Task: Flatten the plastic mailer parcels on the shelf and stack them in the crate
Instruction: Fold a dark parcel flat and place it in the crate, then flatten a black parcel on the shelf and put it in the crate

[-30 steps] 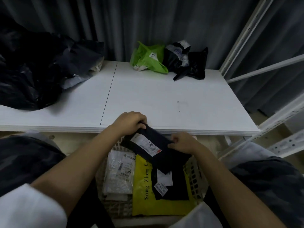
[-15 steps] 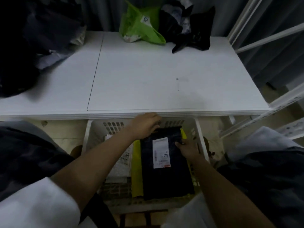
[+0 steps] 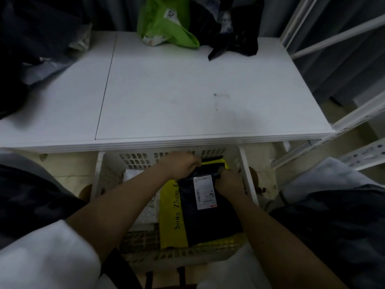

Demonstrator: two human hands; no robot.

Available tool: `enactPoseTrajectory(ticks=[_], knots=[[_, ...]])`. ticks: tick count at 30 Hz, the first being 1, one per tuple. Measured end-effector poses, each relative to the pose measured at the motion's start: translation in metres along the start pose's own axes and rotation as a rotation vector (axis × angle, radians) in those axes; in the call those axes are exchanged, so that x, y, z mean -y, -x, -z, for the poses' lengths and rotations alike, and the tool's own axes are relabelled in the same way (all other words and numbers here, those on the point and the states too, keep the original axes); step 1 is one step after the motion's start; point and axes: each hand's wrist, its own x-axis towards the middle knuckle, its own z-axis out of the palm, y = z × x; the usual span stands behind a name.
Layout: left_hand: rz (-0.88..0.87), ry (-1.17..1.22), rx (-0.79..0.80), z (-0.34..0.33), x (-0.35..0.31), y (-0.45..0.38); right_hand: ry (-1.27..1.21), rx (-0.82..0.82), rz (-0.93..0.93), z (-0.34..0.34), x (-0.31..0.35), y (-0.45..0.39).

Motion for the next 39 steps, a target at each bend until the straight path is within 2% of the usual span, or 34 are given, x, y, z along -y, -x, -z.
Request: enactPoseTrajectory(ticks=[7, 13, 19, 25, 31, 35, 39], knots=[[0.073, -0.093, -0.2, 0.037, -0.009, 0.025, 0.21, -0.256, 0.203, 0.061, 0.06, 0.035], [0.185, -0.147, -0.367, 0.079, -0.003, 0.068, 0.22, -0.389, 0.343, 0.097, 0.127, 0.061], [0.412, -0.089, -0.554, 0.121, 0.029, 0.116, 0.217, -0.437, 0.445, 0.118, 0.209, 0.066], [0.702, -0.119, -0.74, 0.157, 0.1, 0.185, 0.222, -0.464, 0.619, 0.119, 0.317, 0.056], [0.978, -0.2, -0.712, 0.169, 0.163, 0.24, 0.227, -0.435, 0.736, 0.103, 0.405, 0.044], [1.174, -0.099, -0.602, 0.158, 0.188, 0.254, 0.188, -0.384, 0.781, 0.084, 0.442, 0.036], [1.235, -0.012, -0.638, 0.15, 0.205, 0.261, 0.102, -0.296, 0.776, 0.069, 0.455, 0.029]])
